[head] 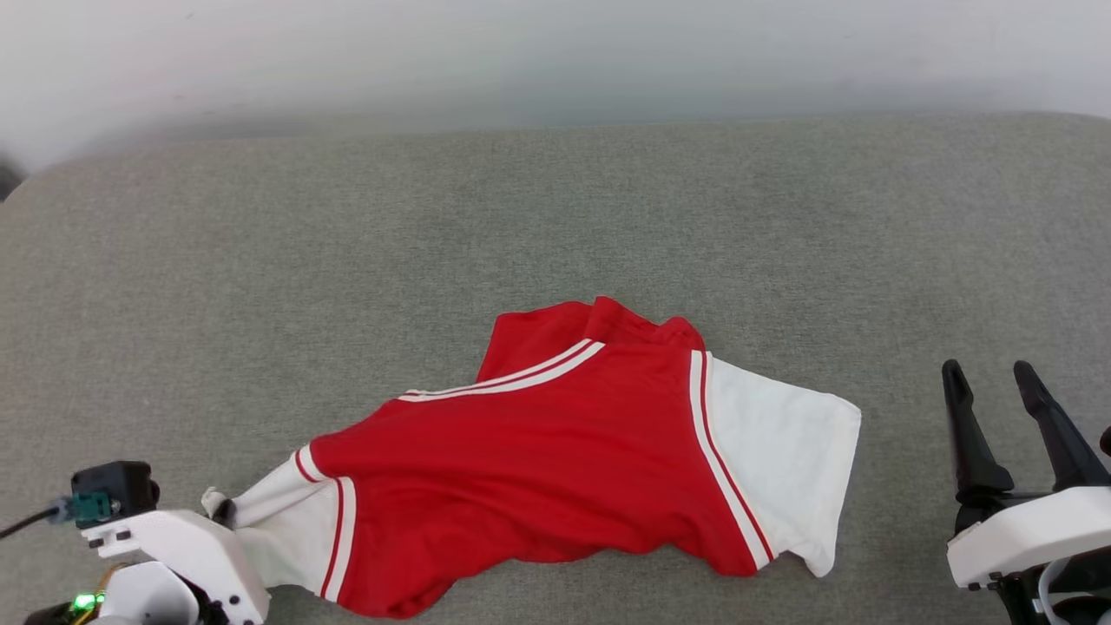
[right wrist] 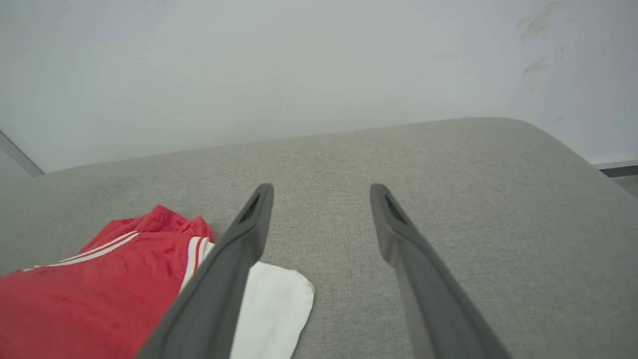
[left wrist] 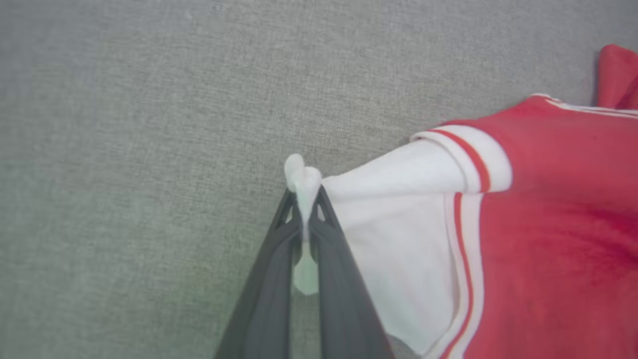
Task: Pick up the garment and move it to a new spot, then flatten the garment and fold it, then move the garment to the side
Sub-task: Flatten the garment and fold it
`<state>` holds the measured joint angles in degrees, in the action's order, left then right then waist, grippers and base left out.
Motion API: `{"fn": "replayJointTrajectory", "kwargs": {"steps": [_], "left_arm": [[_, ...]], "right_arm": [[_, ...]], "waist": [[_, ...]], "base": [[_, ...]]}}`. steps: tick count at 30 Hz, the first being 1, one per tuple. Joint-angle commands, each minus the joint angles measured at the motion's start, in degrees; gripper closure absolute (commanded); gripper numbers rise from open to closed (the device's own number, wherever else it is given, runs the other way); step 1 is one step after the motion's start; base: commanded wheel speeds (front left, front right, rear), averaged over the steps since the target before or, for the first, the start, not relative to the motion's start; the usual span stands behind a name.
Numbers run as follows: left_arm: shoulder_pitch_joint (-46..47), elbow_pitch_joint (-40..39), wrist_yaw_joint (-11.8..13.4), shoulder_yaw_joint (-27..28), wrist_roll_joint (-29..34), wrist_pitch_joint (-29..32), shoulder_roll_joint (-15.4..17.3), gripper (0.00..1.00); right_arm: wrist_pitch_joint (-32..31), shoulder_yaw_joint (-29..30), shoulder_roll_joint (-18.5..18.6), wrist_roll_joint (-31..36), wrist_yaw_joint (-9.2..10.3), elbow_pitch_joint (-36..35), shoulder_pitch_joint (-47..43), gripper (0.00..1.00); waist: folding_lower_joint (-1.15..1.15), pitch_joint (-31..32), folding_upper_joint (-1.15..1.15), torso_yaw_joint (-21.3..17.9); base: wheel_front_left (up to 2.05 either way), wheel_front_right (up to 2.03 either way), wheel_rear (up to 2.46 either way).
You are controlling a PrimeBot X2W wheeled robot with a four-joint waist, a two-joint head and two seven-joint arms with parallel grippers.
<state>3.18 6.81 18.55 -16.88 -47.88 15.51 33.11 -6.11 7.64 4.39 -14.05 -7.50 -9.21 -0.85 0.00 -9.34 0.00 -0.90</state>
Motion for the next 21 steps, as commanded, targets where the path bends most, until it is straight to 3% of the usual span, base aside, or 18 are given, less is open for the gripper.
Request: {"fn": "replayJointTrajectory", "kwargs": {"steps": [1,2,3,15,21], "left_arm": [[0.19,0.26,-0.24,0.26,0.02,-1.31,-0.63,0.96],[0.17,0.87,-0.47,-0.02,0.32,-1.87,-0.88,0.67],[0.73,1.18,-0.69,-0.15,0.75,-2.96,-1.25,0.0],[4.25,-1.4,-2.82,-2.75,10.9,-21.94,-4.11,0.0],[2.15,-4.83,-1.67,-5.58,14.63,-26.8,-6.14,0.0]], "right_arm": [[-0.24,0.31,0.11,0.32,0.03,0.04,-0.48,0.0],[-0.33,0.42,0.1,0.37,0.03,0.11,-0.54,0.0],[-0.47,0.44,0.13,0.46,0.03,0.24,-0.57,0.0],[-3.11,-0.33,0.14,1.22,0.03,-0.6,-2.66,0.0],[-4.31,-1.19,-0.32,1.37,0.03,-1.47,-4.45,0.0]], "waist": [[0.0,0.11,0.0,0.37],[0.0,0.22,0.0,0.55],[0.0,0.45,0.0,0.69],[0.0,6.32,0.0,0.56],[0.0,9.09,0.0,0.31]], "base": [[0.0,0.0,0.0],[0.0,0.0,0.0],[0.0,0.0,0.0],[0.0,0.0,0.0],[0.0,0.0,0.0]]}}
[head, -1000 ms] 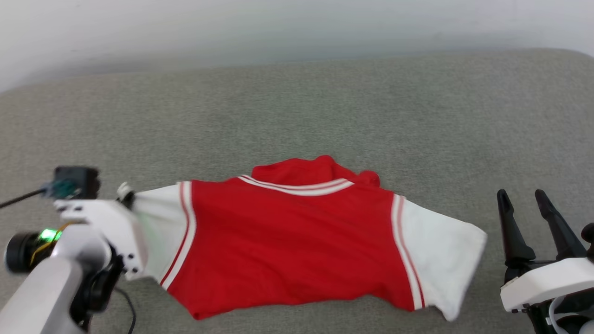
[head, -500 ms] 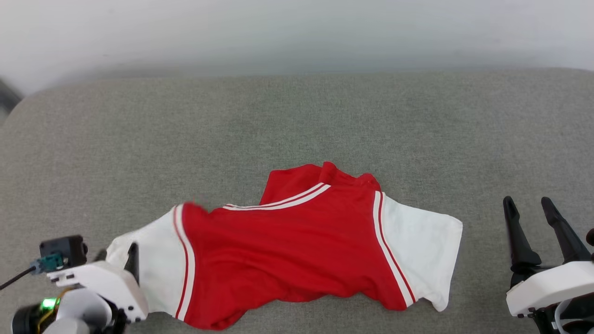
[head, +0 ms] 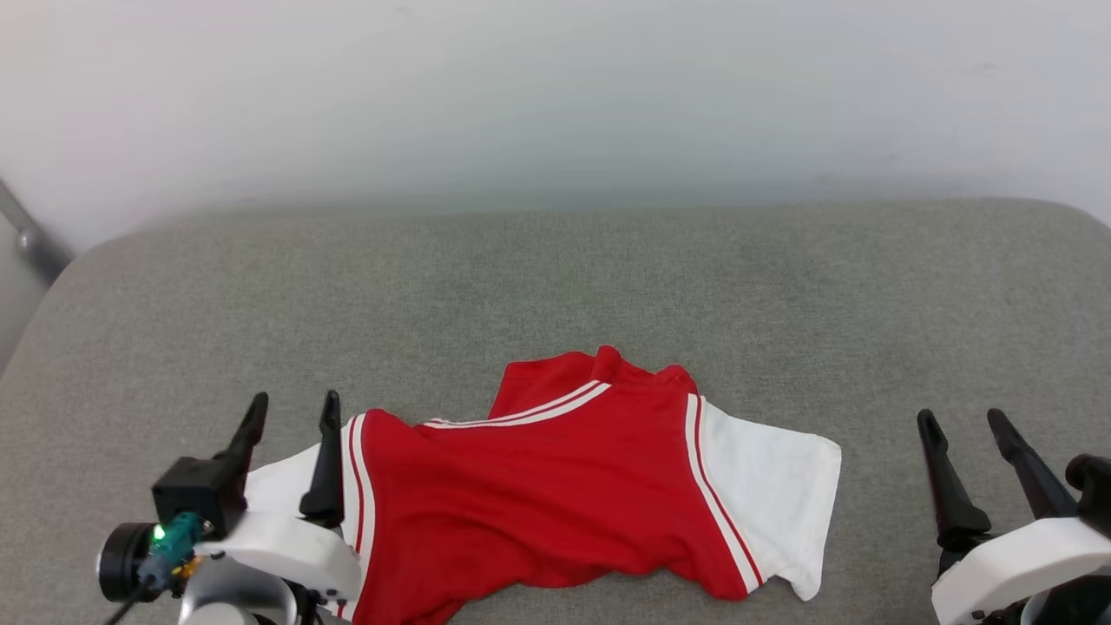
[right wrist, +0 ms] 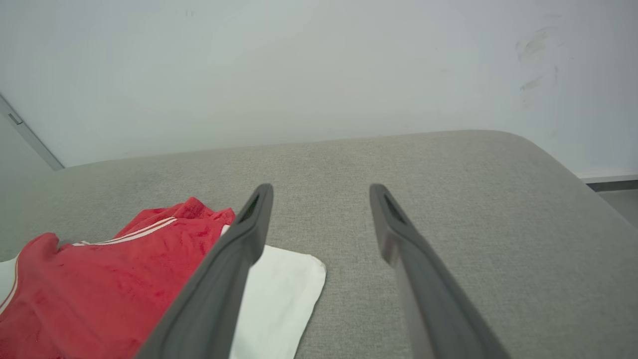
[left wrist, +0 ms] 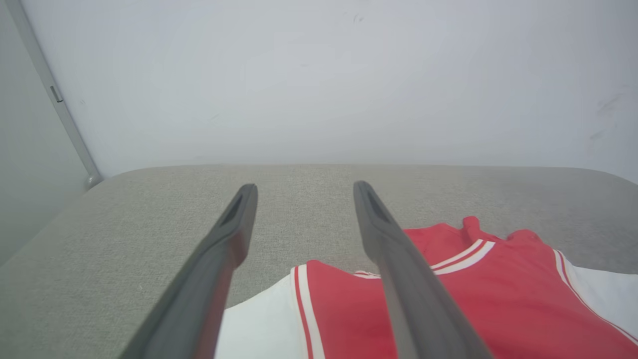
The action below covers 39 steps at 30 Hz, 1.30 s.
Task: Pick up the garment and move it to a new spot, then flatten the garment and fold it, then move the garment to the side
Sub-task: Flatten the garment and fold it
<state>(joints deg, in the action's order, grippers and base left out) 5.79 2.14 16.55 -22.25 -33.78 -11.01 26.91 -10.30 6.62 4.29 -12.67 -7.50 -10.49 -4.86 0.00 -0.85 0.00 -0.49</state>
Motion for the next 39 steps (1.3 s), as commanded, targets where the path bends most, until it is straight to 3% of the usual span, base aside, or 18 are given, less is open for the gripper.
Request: {"fn": "replayJointTrajectory", "kwargs": {"steps": [1,8,13,14,22,30,36,37,38,39], "left_arm": [[-0.91,-0.68,0.69,-0.69,1.0,-0.47,-0.19,0.0],[-2.01,-3.91,2.02,-2.09,2.71,-1.36,-1.15,0.0],[-0.8,-5.51,2.69,-2.43,3.48,-1.05,-1.41,0.0],[-0.8,-5.51,2.69,-2.43,3.48,-1.05,-1.41,0.0],[3.19,-5.81,2.27,-2.46,4.55,-2.51,-3.2,0.0],[6.65,-4.1,1.36,-2.79,5.57,-3.48,-5.1,0.0],[7.03,-2.25,0.83,-2.65,5.67,-3.83,-6.0,0.0],[6.97,-2.06,0.82,-2.53,5.71,-3.85,-6.03,0.0],[6.74,-1.72,0.84,-2.39,5.73,-3.89,-5.97,0.0],[6.54,-1.67,0.68,-2.18,5.61,-3.91,-5.96,0.0]], "right_arm": [[-0.28,-0.26,-0.2,0.06,0.03,-0.49,-0.78,0.0],[-4.65,0.0,0.08,-1.47,0.03,-0.57,-2.16,0.0],[-18.52,2.45,3.77,-5.28,0.02,7.02,1.32,0.0],[-18.52,2.45,3.77,-5.28,0.02,7.02,1.32,0.0],[-36.14,2.5,8.24,-11.0,0.02,17.22,11.4,0.0],[-41.9,-1.41,11.29,-11.63,0.02,22.99,19.8,0.0],[-44.19,-3.49,11.01,-13.13,0.03,29.27,20.53,0.0],[-44.22,-3.87,10.98,-13.42,0.03,29.85,20.52,0.26],[-44.15,-4.22,10.9,-13.77,0.02,30.31,20.45,0.89],[-44.06,-4.53,10.83,-14.02,0.02,30.65,20.43,1.0]], "waist": [[0.0,0.95,0.0,-0.1],[0.0,1.47,0.0,0.37],[0.0,-0.11,0.0,1.7],[0.0,-0.11,0.0,1.7],[0.0,-6.23,0.0,6.81],[0.0,-11.27,0.0,9.51],[0.0,-11.89,0.0,9.92],[0.0,-11.83,0.0,9.84],[0.0,-11.65,0.0,9.69],[0.0,-11.46,0.0,9.51]], "base": [[0.0,0.0,0.0],[0.0,0.0,0.0],[0.0,0.0,0.0],[0.0,0.0,0.0],[0.0,0.0,0.0],[0.0,0.0,0.0],[0.0,0.0,0.0],[0.0,0.0,0.0],[0.0,0.0,0.0],[0.0,0.0,0.0]]}}
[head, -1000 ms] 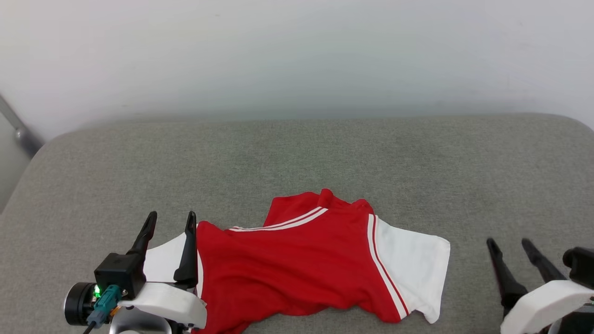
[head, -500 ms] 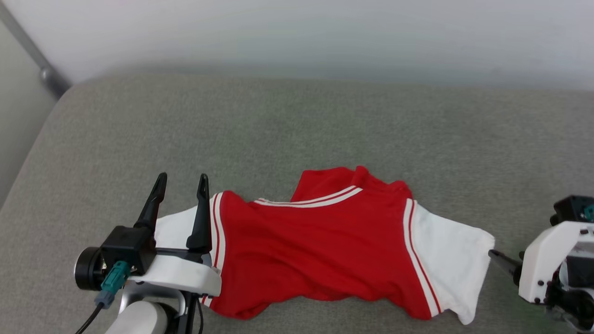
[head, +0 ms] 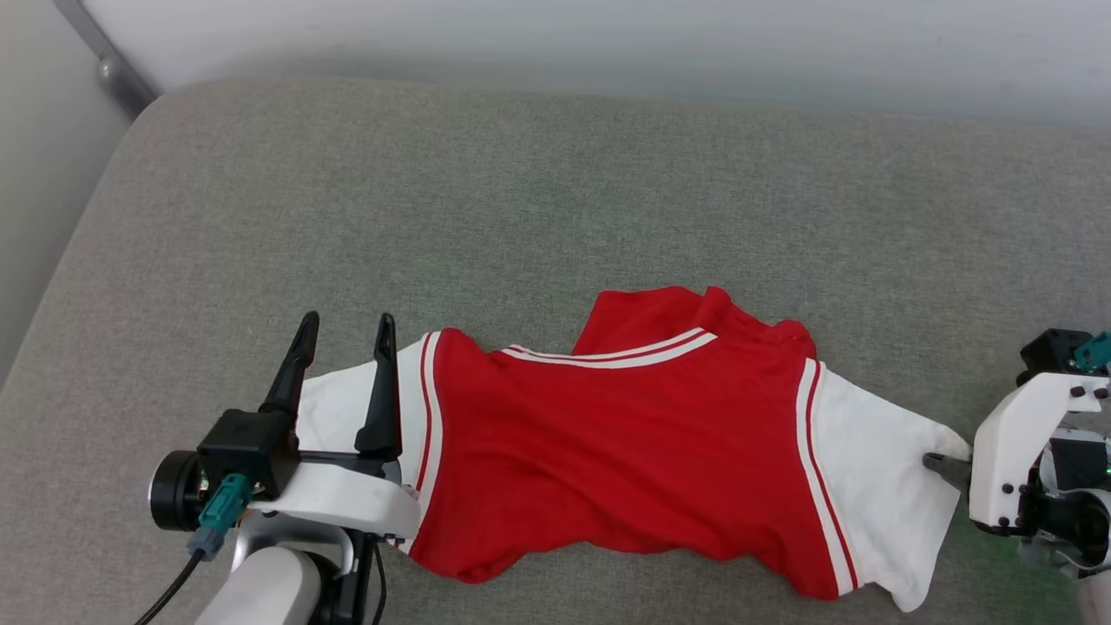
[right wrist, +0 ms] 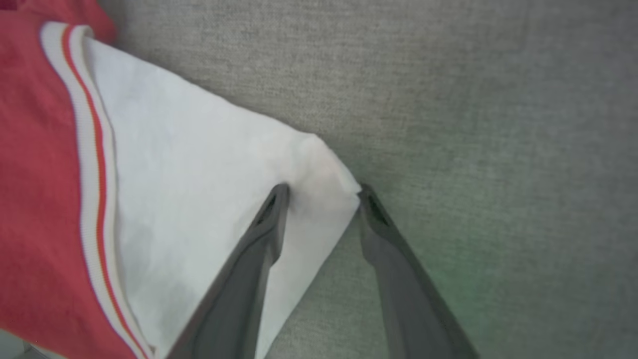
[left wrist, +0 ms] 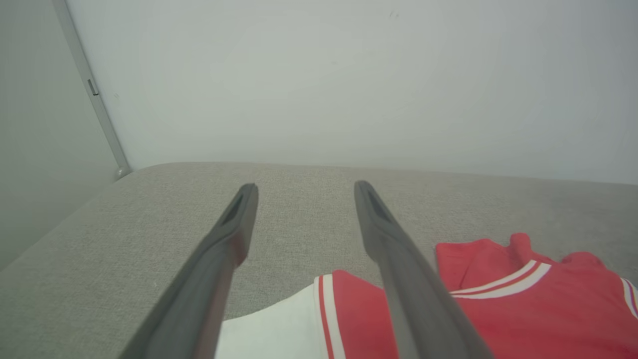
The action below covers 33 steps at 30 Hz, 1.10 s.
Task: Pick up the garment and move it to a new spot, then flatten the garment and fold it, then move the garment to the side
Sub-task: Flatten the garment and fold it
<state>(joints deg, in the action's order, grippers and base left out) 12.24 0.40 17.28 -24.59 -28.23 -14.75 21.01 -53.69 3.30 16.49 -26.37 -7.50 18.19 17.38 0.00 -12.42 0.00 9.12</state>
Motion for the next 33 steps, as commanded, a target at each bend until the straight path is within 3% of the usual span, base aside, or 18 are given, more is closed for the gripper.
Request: {"fn": "replayJointTrajectory", "kwargs": {"steps": [1,7,10,17,20,25,33], "left_arm": [[-0.11,0.16,-0.14,0.39,-0.06,-0.24,0.03,0.0],[-0.74,1.11,-1.6,1.95,-1.77,0.41,1.38,0.0],[0.25,1.93,-3.77,2.96,-4.72,3.97,3.39,0.0],[1.33,7.9,-11.95,4.0,-15.84,23.28,11.87,0.0],[1.18,10.69,-14.16,4.13,-20.68,31.83,14.51,0.0],[3.37,14.48,-14.22,4.37,-24.01,39.96,17.22,0.0],[7.67,21.6,-11.94,2.41,-27.78,52.96,16.78,0.0]], "right_arm": [[-0.62,-1.51,-1.23,-0.59,0.02,2.24,-1.64,1.0],[2.11,-3.37,0.45,-1.88,0.02,1.79,0.63,1.0],[4.45,-3.99,1.86,-2.32,0.02,-0.52,1.9,1.0],[5.81,-6.49,2.88,-2.26,0.03,-6.72,0.74,1.0],[5.47,-7.79,3.02,-1.98,0.03,-8.64,0.43,1.0],[5.82,-8.97,2.58,-1.88,0.02,-10.63,0.73,1.0],[6.19,-9.84,2.91,-2.81,0.02,-11.82,1.83,1.0]], "waist": [[0.0,0.28,0.0,-0.31],[0.0,1.84,0.0,-1.82],[0.0,2.81,0.0,-2.78],[0.0,4.19,0.0,-6.89],[0.0,3.54,0.0,-8.9],[0.0,1.46,0.0,-10.99],[0.0,-2.33,0.0,-12.65]], "base": [[0.0,0.0,0.0],[0.0,0.0,0.0],[0.0,0.0,0.0],[0.0,0.0,0.0],[0.0,0.0,0.0],[0.0,0.0,0.0],[0.0,0.0,0.0]]}}
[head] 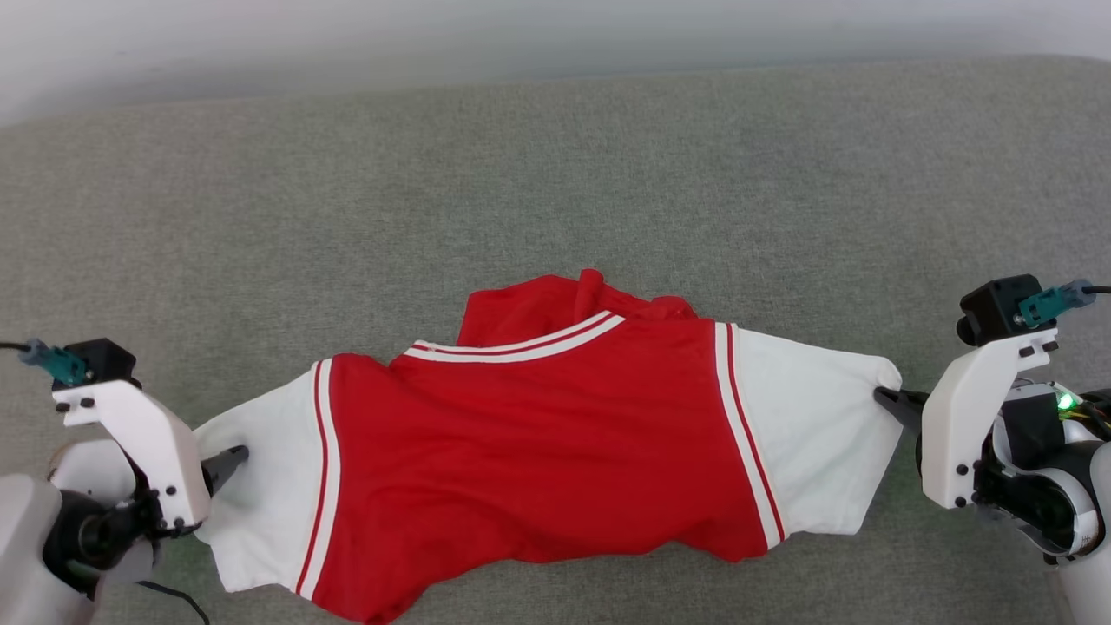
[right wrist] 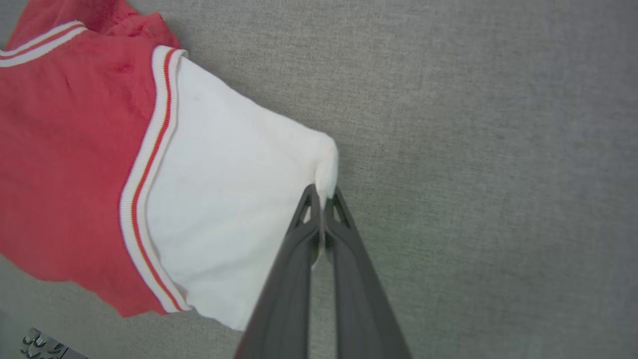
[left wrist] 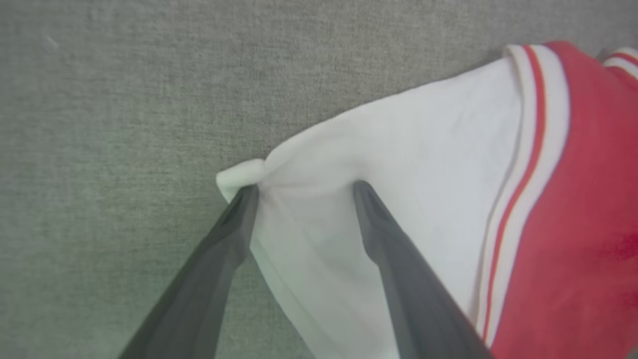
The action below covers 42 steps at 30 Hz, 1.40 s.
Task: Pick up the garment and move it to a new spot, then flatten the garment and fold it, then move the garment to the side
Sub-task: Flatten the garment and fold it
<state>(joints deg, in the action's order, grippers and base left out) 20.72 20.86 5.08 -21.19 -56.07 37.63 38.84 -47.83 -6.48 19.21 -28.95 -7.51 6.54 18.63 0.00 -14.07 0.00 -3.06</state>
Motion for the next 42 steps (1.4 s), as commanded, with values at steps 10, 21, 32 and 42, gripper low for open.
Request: {"fn": "replayJointTrajectory", "kwargs": {"steps": [10,21,32,42], "left_arm": [[-0.57,6.56,-1.67,-4.11,-2.83,5.01,-6.66,1.0],[6.05,3.54,-5.0,-2.79,3.48,-5.21,-2.55,1.0],[16.28,-5.36,-4.16,-4.11,14.69,-14.17,-0.22,1.0],[31.77,-8.63,0.55,-2.51,21.51,-18.11,-2.0,1.0]], "right_arm": [[0.81,-0.05,1.61,-1.24,0.04,-0.16,0.78,1.0],[1.97,2.09,3.63,-0.2,0.04,-2.4,-0.03,1.0],[5.08,5.54,6.19,2.12,0.04,-7.45,6.41,1.0],[5.88,8.05,10.27,2.32,0.04,-8.28,24.69,1.0]], "waist": [[0.0,-0.83,0.0,-0.85],[0.0,5.11,0.0,2.07],[0.0,11.18,0.0,2.94],[0.0,8.76,0.0,2.31]], "base": [[0.0,0.0,0.0],[0.0,0.0,0.0],[0.0,0.0,0.0],[0.0,0.0,0.0]]}}
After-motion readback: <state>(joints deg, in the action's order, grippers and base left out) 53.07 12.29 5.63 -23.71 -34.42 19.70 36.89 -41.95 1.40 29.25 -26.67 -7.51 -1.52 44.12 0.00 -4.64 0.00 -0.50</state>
